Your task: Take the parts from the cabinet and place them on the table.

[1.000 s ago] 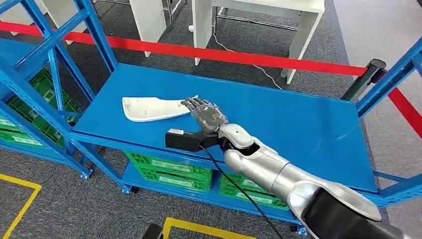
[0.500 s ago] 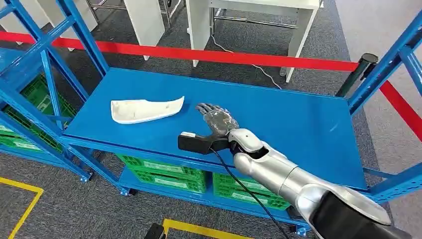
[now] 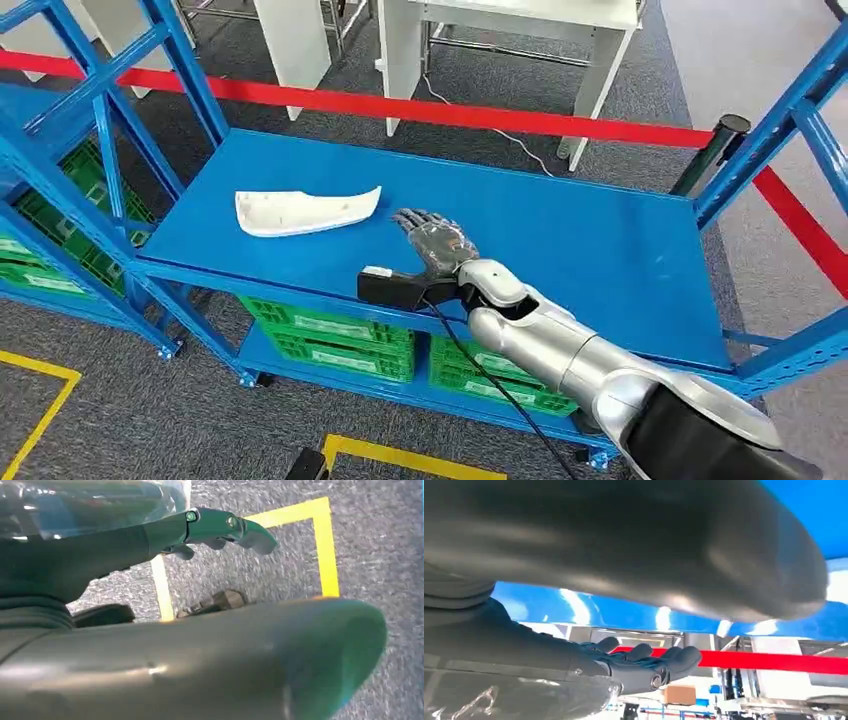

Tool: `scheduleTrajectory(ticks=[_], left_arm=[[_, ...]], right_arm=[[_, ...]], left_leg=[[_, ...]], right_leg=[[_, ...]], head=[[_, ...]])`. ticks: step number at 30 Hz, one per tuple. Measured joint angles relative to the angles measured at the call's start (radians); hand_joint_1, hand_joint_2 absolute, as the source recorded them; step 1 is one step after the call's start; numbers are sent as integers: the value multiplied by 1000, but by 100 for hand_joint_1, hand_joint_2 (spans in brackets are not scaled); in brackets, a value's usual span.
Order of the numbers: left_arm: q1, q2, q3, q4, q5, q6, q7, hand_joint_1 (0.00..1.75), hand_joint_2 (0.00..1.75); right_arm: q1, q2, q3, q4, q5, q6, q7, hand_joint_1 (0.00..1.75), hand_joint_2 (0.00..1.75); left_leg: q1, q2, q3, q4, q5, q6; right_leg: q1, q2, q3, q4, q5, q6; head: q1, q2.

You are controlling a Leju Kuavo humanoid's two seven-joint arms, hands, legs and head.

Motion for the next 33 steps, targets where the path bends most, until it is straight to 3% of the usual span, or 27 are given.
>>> scheduleTrajectory(ticks=[2, 3, 4, 5, 6, 8, 9, 13, 14, 15, 16, 18, 19, 20, 21, 23, 24, 25, 28, 29, 31, 33], left_arm=[[0, -1, 0, 0, 0, -2, 2, 0, 0], [1, -1, 0, 0, -1, -2, 3, 0, 0], [1, -1, 0, 0, -1, -2, 5, 0, 0], [1, -1, 0, 0, -1, -2, 5, 0, 0], [1, -1, 0, 0, -1, -2, 5, 0, 0], [1, -2, 0, 0, -1, -2, 5, 0, 0], [1, -2, 0, 0, -1, -2, 5, 0, 0], [2, -3, 0, 0, -2, -4, 7, 0, 0], [3, -1, 0, 0, -2, -3, 8, 0, 0], [4, -2, -1, 0, -2, -4, 8, 0, 0], [4, -2, -1, 0, -2, -4, 8, 0, 0], [4, 0, -1, 0, -2, -3, 8, 0, 0], [4, 0, -1, 0, -2, -4, 8, 0, 0], [5, 0, -1, 0, -3, -4, 8, 0, 0], [4, 0, -1, 0, -3, -4, 8, 0, 0], [4, 0, -1, 0, -3, -4, 8, 0, 0], [3, 0, -1, 0, -3, -4, 8, 0, 0], [1, 0, -1, 0, -3, -3, 8, 0, 0], [1, 0, -1, 0, -3, -3, 8, 0, 0], [2, 0, -1, 0, -4, -3, 8, 0, 0], [0, 0, -1, 0, -4, -3, 8, 0, 0], [1, -1, -1, 0, -6, -3, 8, 0, 0]], right_arm=[[1, -4, 0, 0, 0, 0, 0, 0, 0], [5, -5, 0, 0, 0, 0, 0, 0, 0], [9, -6, 0, 0, 0, 0, 0, 0, 0], [12, -6, 0, 0, 0, 0, 0, 0, 0], [12, -7, 0, 0, 0, 0, 1, 0, 0], [9, -7, -1, -2, 0, -1, 1, 0, 0], [7, -7, -2, -2, 0, -2, 1, 0, 0], [9, -10, -2, -5, 0, -3, 5, 0, 0], [9, -10, -2, -7, 0, -3, 5, 0, 0], [9, -10, -2, -8, 0, -3, 5, 0, 0], [9, -10, -2, -9, 0, -3, 6, 0, 0], [11, -10, -2, -9, 0, -3, 7, 0, 0], [13, -10, -2, -9, 0, -3, 7, 0, 0], [14, -10, -1, -9, 0, -3, 7, 0, 0], [16, -10, -1, -9, 0, -3, 8, 0, 0], [16, -11, -2, -10, 0, -3, 9, 0, 0], [16, -11, -3, -10, 0, -3, 9, 0, 0], [14, -12, -3, -11, 0, -3, 10, 0, 0], [16, -13, -3, -15, 0, -4, 10, 0, 0], [16, -14, -3, -15, 0, -4, 10, 0, 0], [16, -16, -4, -15, 0, -5, 10, 0, 0], [19, -17, -3, -15, 0, -6, 10, 0, 0]], left_leg=[[-1, 1, -15, 1, 12, 6], [-1, 1, -23, 2, 17, 7], [-2, 2, -32, 5, 22, 7], [-2, 2, -42, 8, 27, 8], [-2, 2, -52, 12, 31, 6], [-1, 1, -64, 21, 36, 0], [-3, 1, -71, 24, 40, -5], [-2, 0, -78, 15, 69, -31], [-1, -3, -85, 17, 62, -34], [-3, -2, -88, 30, 33, -42], [0, -2, -101, 77, -15, -48], [5, -2, -140, 229, -107, -59], [5, -2, -150, 284, -126, -63], [6, -2, -140, 293, -118, -65], [7, -2, -112, 268, -92, -65], [8, -2, -8, 112, -30, -62], [8, -2, 42, 27, -31, -58], [2, -4, 60, 1, -42, -51], [-2, -5, 47, -5, -40, -34], [3, -4, 44, -13, -30, -19], [5, 0, 29, -14, -16, -2], [2, 1, 11, -14, -3, 4]], right_leg=[[-3, 0, -45, 138, -96, 7], [-3, 0, -65, 205, -128, 10], [-3, 0, -74, 245, -140, 12], [-4, 0, -61, 241, -129, 12], [-4, 0, -24, 191, -98, 12], [-3, 0, 88, 15, -32, 5], [-1, 0, 118, -42, -49, 0], [7, 3, 105, -53, -22, -29], [-6, -1, 103, -65, -9, -40], [-5, -1, 97, -68, -1, -44], [-7, -3, 90, -68, 5, -51], [-6, -6, 76, -67, 18, -52], [-6, -6, 67, -65, 24, -52], [-7, -6, 57, -64, 30, -50], [-7, -6, 48, -61, 35, -48], [-9, -5, 35, -55, 43, -42], [-9, -5, 31, -52, 45, -39], [-3, -4, 25, -50, 49, -31], [-6, -4, 17, -54, 68, -9], [-4, -3, 13, -53, 69, -2], [-7, -3, -11, 6, -1, 3], [-7, -3, -65, 162, -92, 8]], head=[[12, 0], [12, 0], [12, 0], [13, 0], [14, 0], [15, 0], [15, 0], [15, 0], [16, 0], [12, 0], [5, 0], [1, 0], [1, 0], [0, 0], [-1, 0], [-1, 0], [-1, 0], [-1, 0], [0, 0], [0, 0], [7, 0], [12, 0]])
